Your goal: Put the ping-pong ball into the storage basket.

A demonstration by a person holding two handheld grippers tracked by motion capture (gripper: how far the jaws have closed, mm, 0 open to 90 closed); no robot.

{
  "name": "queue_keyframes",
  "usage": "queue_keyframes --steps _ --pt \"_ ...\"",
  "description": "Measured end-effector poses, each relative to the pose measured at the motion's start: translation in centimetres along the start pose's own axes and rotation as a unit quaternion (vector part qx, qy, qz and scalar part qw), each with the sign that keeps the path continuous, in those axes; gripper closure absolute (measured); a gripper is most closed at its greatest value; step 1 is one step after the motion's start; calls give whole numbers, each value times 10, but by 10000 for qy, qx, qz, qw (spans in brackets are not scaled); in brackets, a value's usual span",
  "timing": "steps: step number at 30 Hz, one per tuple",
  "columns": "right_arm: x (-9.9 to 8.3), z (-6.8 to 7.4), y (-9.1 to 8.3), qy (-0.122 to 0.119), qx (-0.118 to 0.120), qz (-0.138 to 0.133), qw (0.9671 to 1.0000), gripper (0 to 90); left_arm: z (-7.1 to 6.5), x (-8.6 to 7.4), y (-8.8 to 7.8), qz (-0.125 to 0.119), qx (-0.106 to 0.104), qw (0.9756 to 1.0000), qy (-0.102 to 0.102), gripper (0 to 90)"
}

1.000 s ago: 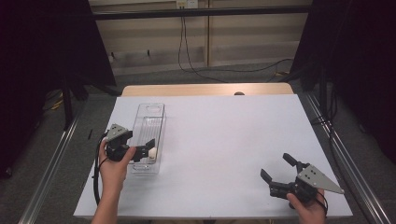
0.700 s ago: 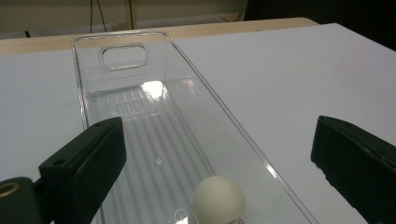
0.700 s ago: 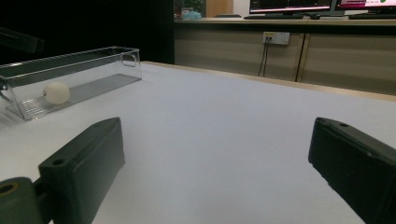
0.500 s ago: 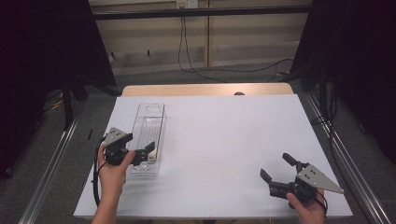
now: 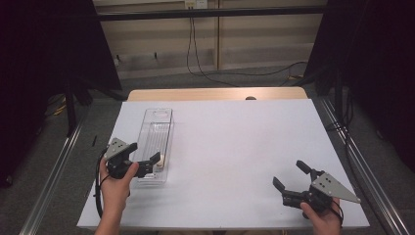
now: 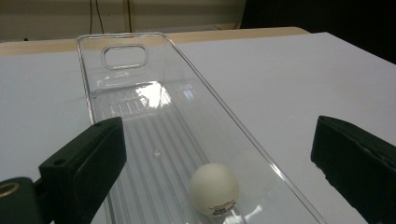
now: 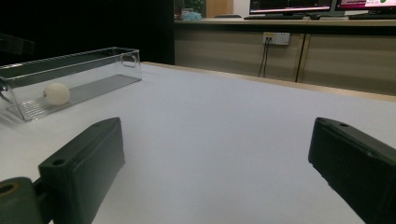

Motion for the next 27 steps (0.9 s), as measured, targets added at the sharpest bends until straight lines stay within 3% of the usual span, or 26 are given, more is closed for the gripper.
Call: queue_keyframes --steps 27 --pt "-1 0 1 49 -21 21 10000 31 -9 -7 -15 -338 -77 9994 46 36"
Point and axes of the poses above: each handheld gripper's, and its own axes: y roughly forward along the jaws, x roughly out of its top, z roughly to its left, the point moved 6 cm from there along y, roughly forward along the jaws, and after that the axes turned 6 degrees about y, right-handed, at the moved point
